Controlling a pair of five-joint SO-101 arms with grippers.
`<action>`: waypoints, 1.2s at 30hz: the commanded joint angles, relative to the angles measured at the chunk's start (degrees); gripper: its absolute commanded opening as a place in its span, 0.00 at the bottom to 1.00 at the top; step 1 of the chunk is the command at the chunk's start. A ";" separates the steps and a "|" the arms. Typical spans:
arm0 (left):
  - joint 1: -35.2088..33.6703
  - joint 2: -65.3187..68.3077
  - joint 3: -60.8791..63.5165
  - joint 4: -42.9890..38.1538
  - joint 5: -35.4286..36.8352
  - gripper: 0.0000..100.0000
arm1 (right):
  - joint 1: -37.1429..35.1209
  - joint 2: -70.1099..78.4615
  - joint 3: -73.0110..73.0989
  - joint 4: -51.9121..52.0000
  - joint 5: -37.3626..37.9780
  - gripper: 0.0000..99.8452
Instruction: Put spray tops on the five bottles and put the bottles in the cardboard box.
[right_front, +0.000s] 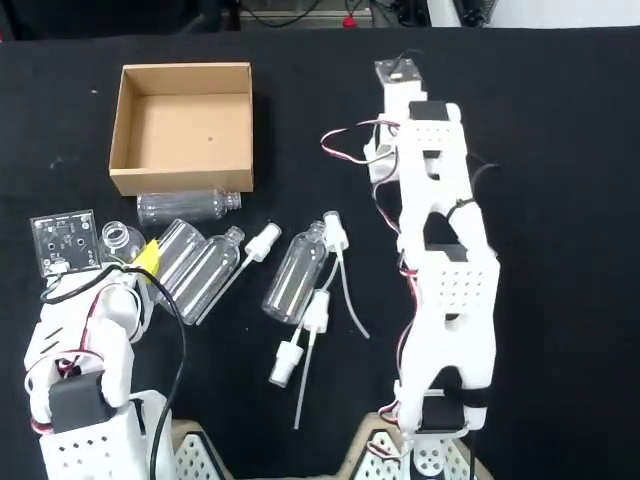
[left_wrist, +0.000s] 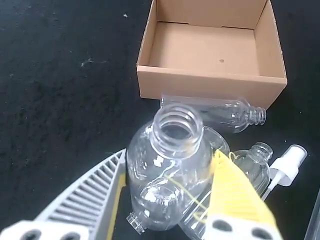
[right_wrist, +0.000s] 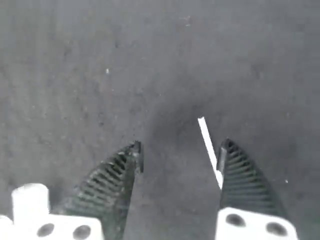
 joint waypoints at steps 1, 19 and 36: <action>-0.66 -0.62 -2.33 -1.05 0.26 0.22 | 0.00 -0.40 -3.12 4.40 8.26 0.23; -0.66 -0.62 -2.33 -1.05 0.18 0.22 | -4.66 -20.35 27.82 5.36 18.81 0.23; -0.66 -0.62 -2.33 -1.14 0.18 0.22 | -2.73 -71.08 80.57 -18.90 13.63 0.24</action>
